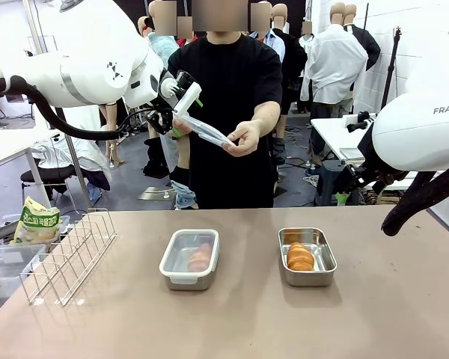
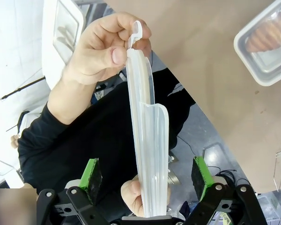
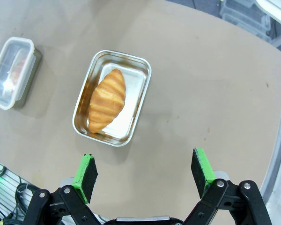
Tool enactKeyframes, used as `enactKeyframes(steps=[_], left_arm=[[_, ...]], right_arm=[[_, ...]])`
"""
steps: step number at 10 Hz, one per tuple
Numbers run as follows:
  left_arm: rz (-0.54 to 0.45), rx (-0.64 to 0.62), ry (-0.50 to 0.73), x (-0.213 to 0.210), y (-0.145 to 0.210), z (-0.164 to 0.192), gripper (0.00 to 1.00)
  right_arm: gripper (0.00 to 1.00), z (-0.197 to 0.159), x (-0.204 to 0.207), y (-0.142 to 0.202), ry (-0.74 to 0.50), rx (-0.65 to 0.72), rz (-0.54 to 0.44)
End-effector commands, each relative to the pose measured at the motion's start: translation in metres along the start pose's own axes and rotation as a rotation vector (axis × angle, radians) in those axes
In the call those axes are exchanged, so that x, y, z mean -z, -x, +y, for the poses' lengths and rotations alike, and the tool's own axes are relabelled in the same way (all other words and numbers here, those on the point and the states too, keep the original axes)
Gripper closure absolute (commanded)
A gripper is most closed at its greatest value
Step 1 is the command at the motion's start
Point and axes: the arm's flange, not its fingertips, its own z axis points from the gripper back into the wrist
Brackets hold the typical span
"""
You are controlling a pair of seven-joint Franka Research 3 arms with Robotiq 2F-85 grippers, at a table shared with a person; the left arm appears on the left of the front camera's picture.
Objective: Place the bread in airtight containers.
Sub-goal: Release when the human grabs the Airtight Container lid.
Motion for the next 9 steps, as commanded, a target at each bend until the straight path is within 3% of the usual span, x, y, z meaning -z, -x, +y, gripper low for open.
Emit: enactKeyframes(steps=[1, 9], left_arm=[[0.006, -0.009, 0.001, -0.0010, 0.0005, -0.0004, 0.00], [0.006, -0.009, 0.001, -0.0010, 0.0005, -0.0004, 0.00]], right_arm=[[0.00, -0.0006, -0.0003, 0.0005, -0.001, 0.000, 0.002], [0.00, -0.0006, -0.0003, 0.0005, -0.001, 0.000, 0.002]])
